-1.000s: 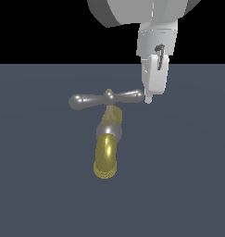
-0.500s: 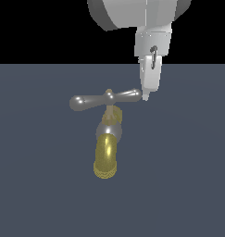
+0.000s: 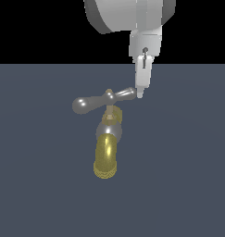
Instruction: Turn on the faucet by rotating a designated handle.
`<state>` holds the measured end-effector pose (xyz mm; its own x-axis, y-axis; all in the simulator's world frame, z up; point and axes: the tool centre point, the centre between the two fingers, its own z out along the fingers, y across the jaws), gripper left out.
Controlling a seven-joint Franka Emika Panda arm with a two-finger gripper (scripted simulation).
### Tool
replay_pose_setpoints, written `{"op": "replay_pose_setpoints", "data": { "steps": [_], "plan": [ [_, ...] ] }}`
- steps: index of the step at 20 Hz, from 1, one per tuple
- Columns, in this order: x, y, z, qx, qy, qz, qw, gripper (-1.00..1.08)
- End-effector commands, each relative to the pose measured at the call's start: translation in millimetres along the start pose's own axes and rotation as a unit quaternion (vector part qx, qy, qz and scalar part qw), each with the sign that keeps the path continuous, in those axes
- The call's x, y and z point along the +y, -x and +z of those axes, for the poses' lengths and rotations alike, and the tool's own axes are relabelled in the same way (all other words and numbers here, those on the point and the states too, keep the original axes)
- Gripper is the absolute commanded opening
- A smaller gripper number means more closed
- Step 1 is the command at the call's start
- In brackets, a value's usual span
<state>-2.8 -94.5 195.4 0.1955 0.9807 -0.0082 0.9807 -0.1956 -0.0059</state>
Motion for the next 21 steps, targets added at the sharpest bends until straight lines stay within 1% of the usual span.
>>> {"op": "replay_pose_setpoints", "data": {
  "steps": [1, 4, 5, 19, 20, 21],
  "plan": [
    [8, -31, -2, 0.004, 0.002, -0.02, 0.9998, -1.0],
    [13, -36, -2, 0.004, 0.003, -0.021, 0.9998, -1.0],
    [10, -9, 0, -0.001, 0.0, -0.001, 1.0, -1.0],
    [21, -113, -3, 0.004, 0.003, -0.019, 0.9998, -1.0],
    [22, -120, -3, 0.004, 0.003, -0.02, 0.9998, -1.0],
    [22, -120, -3, 0.004, 0.003, -0.02, 0.9998, -1.0]
  ]
}}
